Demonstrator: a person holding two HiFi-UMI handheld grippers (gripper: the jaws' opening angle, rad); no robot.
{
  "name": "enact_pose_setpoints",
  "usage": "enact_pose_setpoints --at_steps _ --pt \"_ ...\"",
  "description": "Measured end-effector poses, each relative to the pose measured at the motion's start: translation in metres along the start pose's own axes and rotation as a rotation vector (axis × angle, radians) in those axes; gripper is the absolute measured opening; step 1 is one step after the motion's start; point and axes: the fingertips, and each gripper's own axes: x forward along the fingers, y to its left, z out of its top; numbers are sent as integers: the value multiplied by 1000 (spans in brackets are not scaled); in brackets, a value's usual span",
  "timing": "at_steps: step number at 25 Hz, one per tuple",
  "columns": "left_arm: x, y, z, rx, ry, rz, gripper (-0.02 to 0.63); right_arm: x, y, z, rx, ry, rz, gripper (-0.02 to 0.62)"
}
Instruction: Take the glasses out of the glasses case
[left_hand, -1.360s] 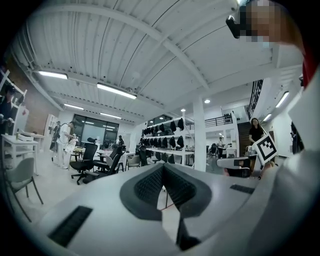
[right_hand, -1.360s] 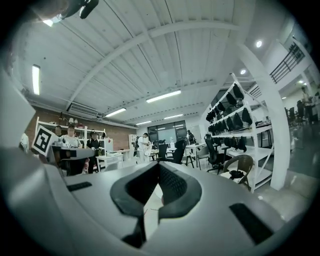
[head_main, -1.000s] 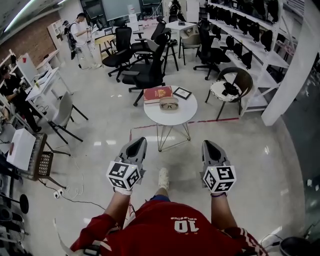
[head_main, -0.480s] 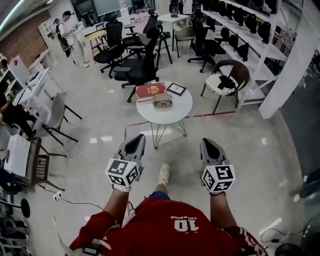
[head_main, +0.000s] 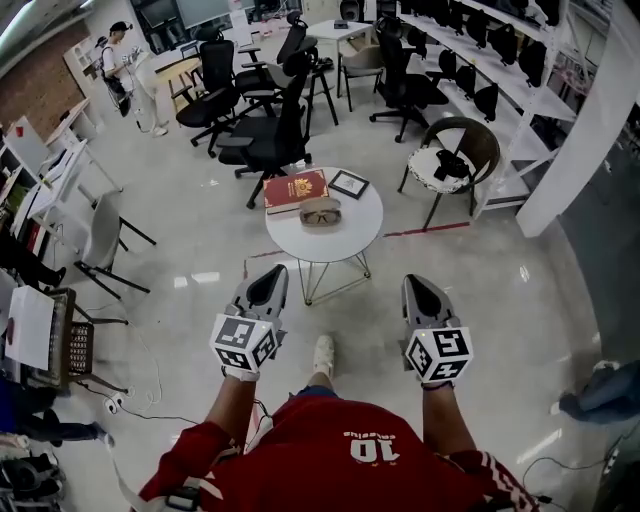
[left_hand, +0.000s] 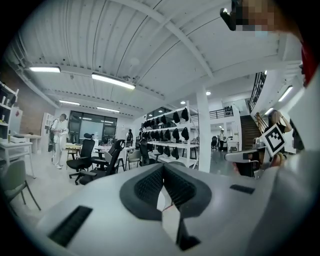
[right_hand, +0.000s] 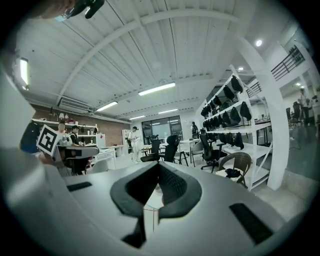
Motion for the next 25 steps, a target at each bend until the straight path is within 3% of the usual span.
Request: enact_pose_setpoints --at_steps 12,25 --pt "95 85 31 -4 15 -18 8 122 -20 54 -12 -7 0 15" --pt "183 187 30 -18 16 -43 8 249 -27 69 -25 -2 -28 15"
